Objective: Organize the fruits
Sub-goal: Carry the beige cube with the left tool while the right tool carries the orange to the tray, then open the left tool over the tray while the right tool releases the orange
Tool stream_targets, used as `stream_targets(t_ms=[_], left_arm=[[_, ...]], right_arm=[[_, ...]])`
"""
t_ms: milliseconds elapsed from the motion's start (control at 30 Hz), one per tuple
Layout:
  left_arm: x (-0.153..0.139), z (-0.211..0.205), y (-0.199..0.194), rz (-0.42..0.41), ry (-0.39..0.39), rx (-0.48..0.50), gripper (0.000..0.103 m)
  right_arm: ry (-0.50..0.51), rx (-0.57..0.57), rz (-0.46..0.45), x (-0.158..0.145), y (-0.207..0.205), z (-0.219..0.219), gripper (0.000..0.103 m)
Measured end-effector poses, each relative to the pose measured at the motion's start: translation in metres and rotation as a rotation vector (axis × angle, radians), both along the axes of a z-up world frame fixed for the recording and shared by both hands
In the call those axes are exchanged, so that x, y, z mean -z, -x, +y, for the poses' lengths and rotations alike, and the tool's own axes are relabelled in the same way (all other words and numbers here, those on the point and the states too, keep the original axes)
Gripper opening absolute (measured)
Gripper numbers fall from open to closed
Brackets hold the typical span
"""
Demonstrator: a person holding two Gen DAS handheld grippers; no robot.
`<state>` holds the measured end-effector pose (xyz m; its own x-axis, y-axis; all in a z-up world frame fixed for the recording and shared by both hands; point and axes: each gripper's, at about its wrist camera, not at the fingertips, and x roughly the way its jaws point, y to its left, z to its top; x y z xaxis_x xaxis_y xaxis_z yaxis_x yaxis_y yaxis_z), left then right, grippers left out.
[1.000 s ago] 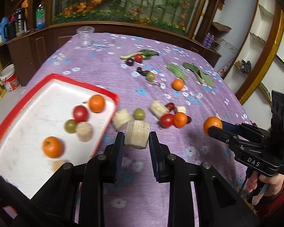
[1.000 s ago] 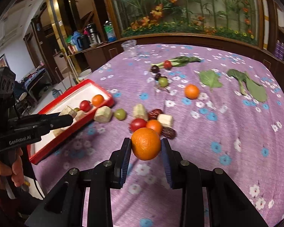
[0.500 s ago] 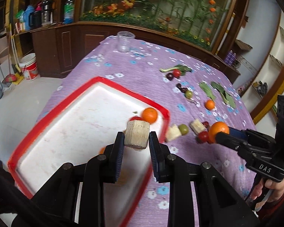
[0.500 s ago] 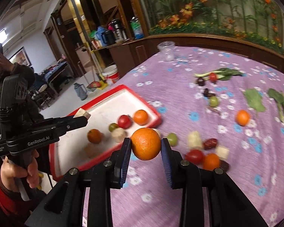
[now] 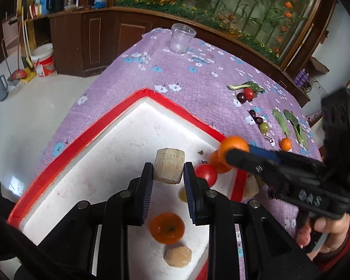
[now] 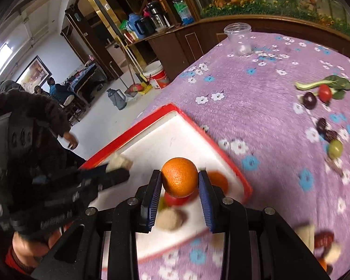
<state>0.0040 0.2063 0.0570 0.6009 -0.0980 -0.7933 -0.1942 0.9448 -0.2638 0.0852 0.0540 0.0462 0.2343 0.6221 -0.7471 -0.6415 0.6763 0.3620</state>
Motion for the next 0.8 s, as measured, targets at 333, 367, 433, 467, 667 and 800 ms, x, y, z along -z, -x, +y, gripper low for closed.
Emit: stream_targets(t_ms=[333,367,433,467,667,800], left_arm=[[0.021,0.006,-0.013,0.073,-0.001,0.005,0.024],[0.024,0.006,-0.013,0.079,-0.001,0.002,0.024],[0.027,0.007,-0.014,0.087,0.002,0.001,0.024],[0.029,0.008,-0.014,0.092,0.008,-0.002,0.024],[0.033,0.01,-0.013,0.107,0.022,-0.017,0.024],[0.034,0.015,-0.012,0.105,0.053,-0.031,0.03]], right_arm=[[0.077,-0.035,0.015,0.027,-0.023,0.037,0.032],[0.08,-0.035,0.013,0.028,-0.023,0.039,0.032],[0.09,-0.035,0.01,0.032,-0.023,0.041,0.032],[0.089,-0.034,0.006,0.032,-0.022,0.041,0.032],[0.108,-0.027,-0.03,0.03,-0.018,0.043,0.035],[0.086,-0.009,-0.032,0.025,-0.016,0.036,0.037]])
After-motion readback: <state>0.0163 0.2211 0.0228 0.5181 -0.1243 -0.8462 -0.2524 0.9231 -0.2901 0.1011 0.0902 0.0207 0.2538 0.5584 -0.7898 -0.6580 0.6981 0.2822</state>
